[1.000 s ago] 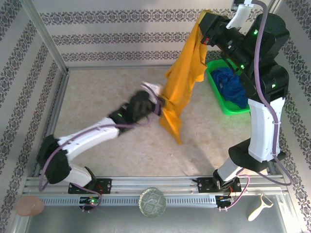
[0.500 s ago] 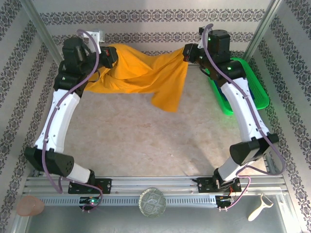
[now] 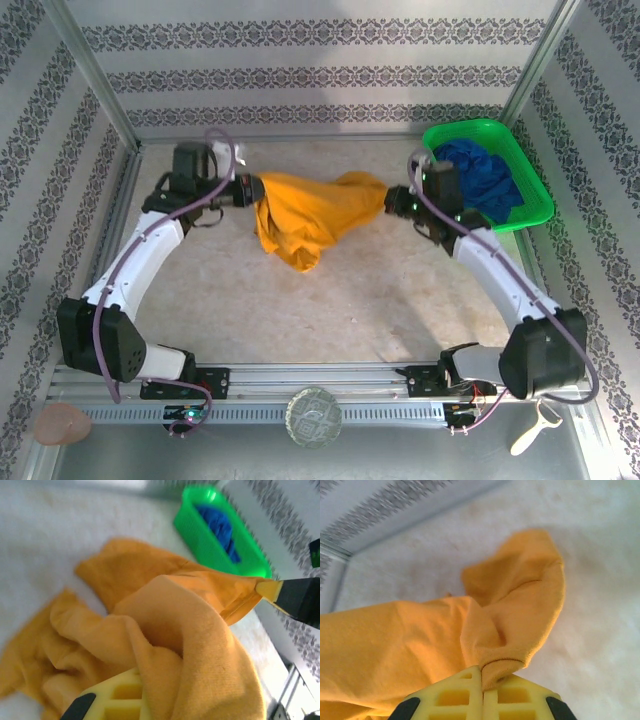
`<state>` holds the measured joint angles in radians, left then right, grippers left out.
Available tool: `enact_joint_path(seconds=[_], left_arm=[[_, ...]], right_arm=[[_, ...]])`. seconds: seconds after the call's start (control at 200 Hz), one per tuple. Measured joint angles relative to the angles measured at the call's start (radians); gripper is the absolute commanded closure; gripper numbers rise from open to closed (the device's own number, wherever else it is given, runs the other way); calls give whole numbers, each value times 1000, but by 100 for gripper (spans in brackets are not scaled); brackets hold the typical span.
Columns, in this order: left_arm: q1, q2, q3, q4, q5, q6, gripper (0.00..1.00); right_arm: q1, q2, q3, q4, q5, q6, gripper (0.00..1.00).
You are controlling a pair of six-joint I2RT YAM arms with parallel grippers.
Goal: Fold the inside-out t-shirt
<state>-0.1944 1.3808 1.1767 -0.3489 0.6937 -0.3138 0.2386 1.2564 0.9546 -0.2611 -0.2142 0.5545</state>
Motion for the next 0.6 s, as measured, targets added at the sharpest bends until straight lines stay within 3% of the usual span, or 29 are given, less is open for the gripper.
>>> enact_joint_path(seconds=[0.12,0.24,0.29,0.345,0.41,0.445,0.51,0.6], left_arm=[[-34,14,-130,9,5,-28,100],[-34,50,-119,24,5,-43,100],[-34,76,-83,29,6,-53,93],[-34,121,-26,40,6,-61,72],[-34,190,64,48,6,-71,51],[-34,229,114,51,7,-78,44],[-34,304,206,55,4,-96,34],[-34,363,272,56,-25,-113,25]], right_arm=[[-26,-84,-191,26,48,37,100],[-78,-86,-232,35,78,50,100],[-96,-77,-221,46,85,50,100],[-113,-49,-182,46,90,49,100],[-127,2,-109,48,95,45,57],[-133,34,-59,48,99,43,44],[-138,88,35,36,114,33,34],[-129,112,109,22,145,16,34]])
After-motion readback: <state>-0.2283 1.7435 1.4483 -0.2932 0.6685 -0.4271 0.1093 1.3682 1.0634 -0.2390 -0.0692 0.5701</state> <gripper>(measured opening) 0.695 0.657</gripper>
